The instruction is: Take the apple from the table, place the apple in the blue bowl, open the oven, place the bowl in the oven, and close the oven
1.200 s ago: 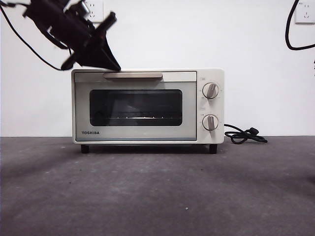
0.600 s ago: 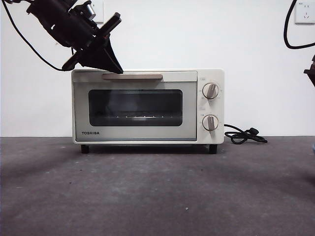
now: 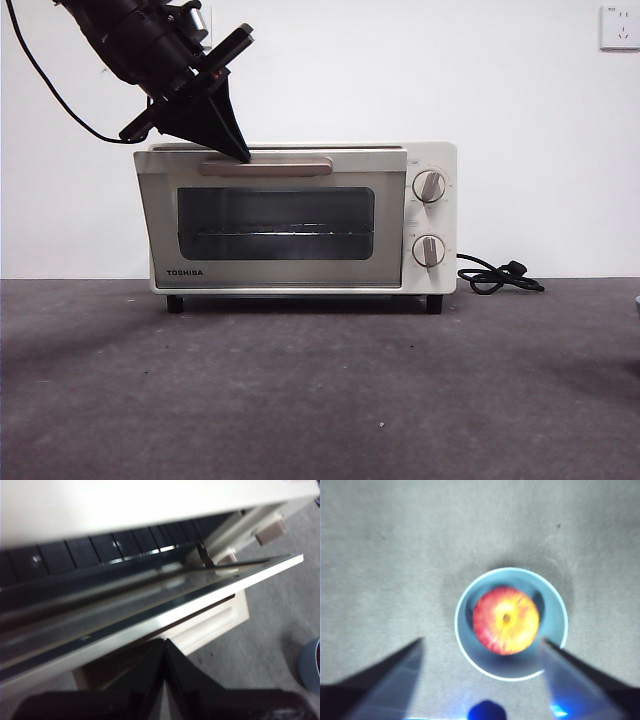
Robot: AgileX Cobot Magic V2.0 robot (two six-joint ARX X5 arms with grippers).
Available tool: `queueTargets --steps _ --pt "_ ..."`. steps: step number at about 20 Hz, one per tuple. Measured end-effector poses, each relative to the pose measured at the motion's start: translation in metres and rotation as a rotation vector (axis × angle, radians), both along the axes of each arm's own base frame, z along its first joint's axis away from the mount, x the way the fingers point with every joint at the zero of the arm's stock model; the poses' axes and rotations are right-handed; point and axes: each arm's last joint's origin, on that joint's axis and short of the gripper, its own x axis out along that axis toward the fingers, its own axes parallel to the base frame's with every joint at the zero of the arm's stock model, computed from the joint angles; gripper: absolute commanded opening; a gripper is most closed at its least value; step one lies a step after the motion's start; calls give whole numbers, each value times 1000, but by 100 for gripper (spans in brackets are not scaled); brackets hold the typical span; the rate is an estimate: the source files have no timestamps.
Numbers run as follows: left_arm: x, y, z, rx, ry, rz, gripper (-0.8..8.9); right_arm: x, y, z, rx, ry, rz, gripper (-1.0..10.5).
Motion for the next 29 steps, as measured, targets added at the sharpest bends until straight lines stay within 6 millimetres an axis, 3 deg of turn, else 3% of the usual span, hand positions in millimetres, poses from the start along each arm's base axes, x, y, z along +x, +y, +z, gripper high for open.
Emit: queueTargets --steps 6,12,14,22,29 --pt "-20 -12 -20 -2 -24 -34 -8 -27 -2 13 6 -67 0 -8" --pt "-53 -4 -85 45 133 -4 -8 -38 -4 18 10 -114 1 -8" --pt "-58 -1 -98 65 139 26 -8 -38 -4 18 10 -112 1 -8" --pt "-62 2 -94 73 114 27 -8 -38 -3 18 10 -113 1 -3" --pt "-73 7 -121 90 115 26 -8 -38 -3 18 10 -113 1 -2"
